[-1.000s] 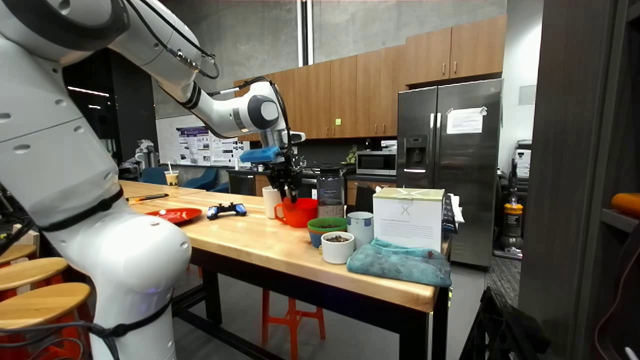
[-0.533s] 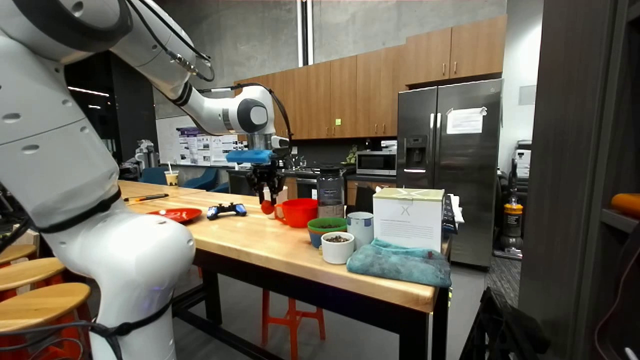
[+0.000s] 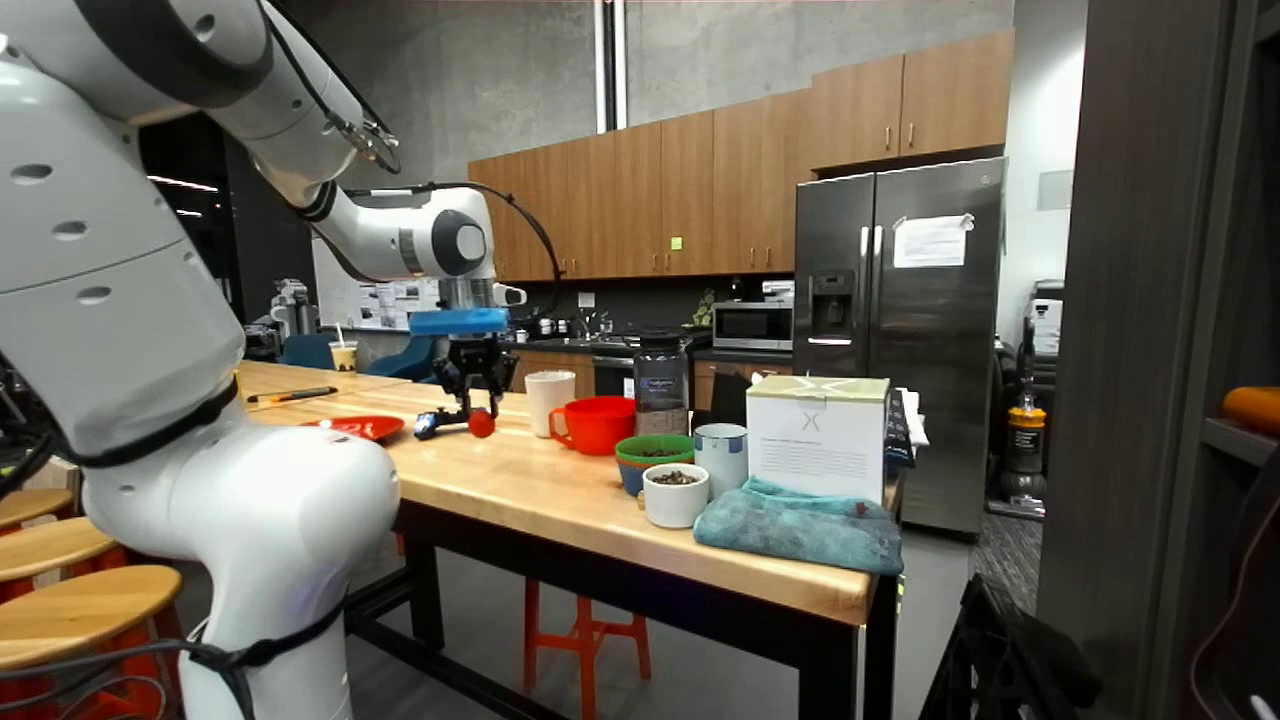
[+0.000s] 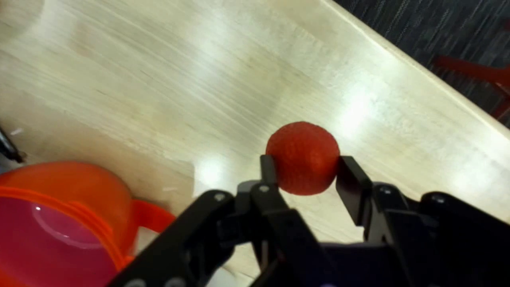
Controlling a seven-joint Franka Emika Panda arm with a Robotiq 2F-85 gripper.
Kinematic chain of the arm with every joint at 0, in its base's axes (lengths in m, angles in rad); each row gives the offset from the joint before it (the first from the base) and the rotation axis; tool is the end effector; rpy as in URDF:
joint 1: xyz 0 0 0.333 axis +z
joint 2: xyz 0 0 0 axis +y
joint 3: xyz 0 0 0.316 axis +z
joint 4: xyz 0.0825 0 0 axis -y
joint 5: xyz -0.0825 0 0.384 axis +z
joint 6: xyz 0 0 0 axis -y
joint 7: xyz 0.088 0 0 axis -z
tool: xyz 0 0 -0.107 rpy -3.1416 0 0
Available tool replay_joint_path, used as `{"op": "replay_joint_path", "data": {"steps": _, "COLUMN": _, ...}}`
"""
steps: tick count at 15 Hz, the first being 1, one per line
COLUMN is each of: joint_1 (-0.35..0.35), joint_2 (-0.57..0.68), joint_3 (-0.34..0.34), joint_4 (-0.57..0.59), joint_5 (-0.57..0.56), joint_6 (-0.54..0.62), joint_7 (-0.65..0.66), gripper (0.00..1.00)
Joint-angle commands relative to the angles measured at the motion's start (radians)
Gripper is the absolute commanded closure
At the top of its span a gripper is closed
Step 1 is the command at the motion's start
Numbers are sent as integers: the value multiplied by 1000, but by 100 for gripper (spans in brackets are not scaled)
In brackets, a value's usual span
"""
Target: Take the red ball out of the bowl and put it on the table
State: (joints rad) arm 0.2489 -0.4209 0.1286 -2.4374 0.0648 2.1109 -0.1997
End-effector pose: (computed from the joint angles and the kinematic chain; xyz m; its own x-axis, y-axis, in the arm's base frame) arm 0.3945 0.1620 0.4642 0.8550 0.5105 0.0912 0.5116 -0.8591 0.0124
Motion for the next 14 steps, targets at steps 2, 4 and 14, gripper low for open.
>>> {"op": "replay_joint_path", "data": {"steps": 2, "joint_1": 39, "joint_2": 60, "joint_3": 72, "joint_4": -8, "joint_5": -28, "joint_6": 136, "joint_7": -2, "gripper": 83}}
{"op": "replay_joint_path", "data": {"steps": 4, "joint_1": 43, "joint_2": 107, "joint_3": 113, "joint_4": 9, "joint_5": -58, "joint_6": 217, "joint_7": 22, "gripper": 83}}
{"op": "replay_joint_path", "data": {"steps": 14, "joint_1": -29, "joint_2": 248, "joint_3": 165, "joint_4": 97, "joint_5": -334, "joint_6": 287, "joint_7": 243, "gripper": 22}}
